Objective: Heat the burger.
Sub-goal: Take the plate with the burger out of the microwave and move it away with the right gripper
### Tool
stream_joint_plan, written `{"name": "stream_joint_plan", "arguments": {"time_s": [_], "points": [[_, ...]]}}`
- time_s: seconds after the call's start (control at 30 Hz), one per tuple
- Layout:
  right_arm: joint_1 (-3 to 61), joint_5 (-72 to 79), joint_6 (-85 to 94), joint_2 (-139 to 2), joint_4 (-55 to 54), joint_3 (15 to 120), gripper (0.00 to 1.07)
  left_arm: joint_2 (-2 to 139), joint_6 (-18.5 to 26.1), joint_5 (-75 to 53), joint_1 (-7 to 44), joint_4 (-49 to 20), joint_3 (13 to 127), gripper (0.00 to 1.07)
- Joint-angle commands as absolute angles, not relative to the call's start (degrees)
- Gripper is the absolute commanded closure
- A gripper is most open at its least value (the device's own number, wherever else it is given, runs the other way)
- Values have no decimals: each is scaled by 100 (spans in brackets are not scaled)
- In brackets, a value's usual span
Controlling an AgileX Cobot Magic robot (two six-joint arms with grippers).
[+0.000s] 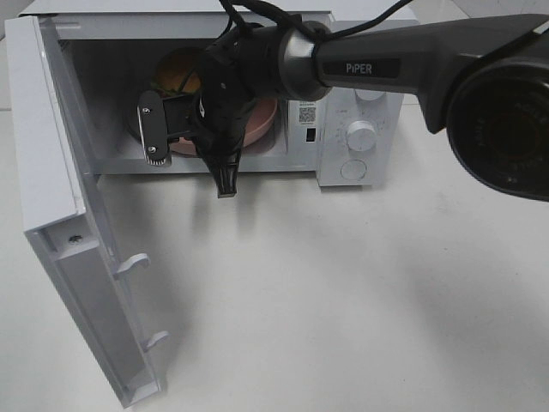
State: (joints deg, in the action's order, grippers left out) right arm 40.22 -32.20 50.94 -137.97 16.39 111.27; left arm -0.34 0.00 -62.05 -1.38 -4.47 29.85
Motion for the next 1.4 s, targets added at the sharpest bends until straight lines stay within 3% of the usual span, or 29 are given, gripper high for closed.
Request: {"name": "stream_joint_plan", "arguments": {"time_s": [0.03, 0.53, 1.4], "points": [[4125, -3323, 5162, -13510, 1690, 10709, 107, -120, 0, -6131, -149, -464, 2974, 7], [4154, -2372, 5157, -12479, 1713, 9185, 107, -120, 0, -6131, -149, -464, 2974, 7], [4154, -115, 5048, -10210, 1988, 5506, 107, -120, 0, -6131, -149, -464, 2974, 7]]}}
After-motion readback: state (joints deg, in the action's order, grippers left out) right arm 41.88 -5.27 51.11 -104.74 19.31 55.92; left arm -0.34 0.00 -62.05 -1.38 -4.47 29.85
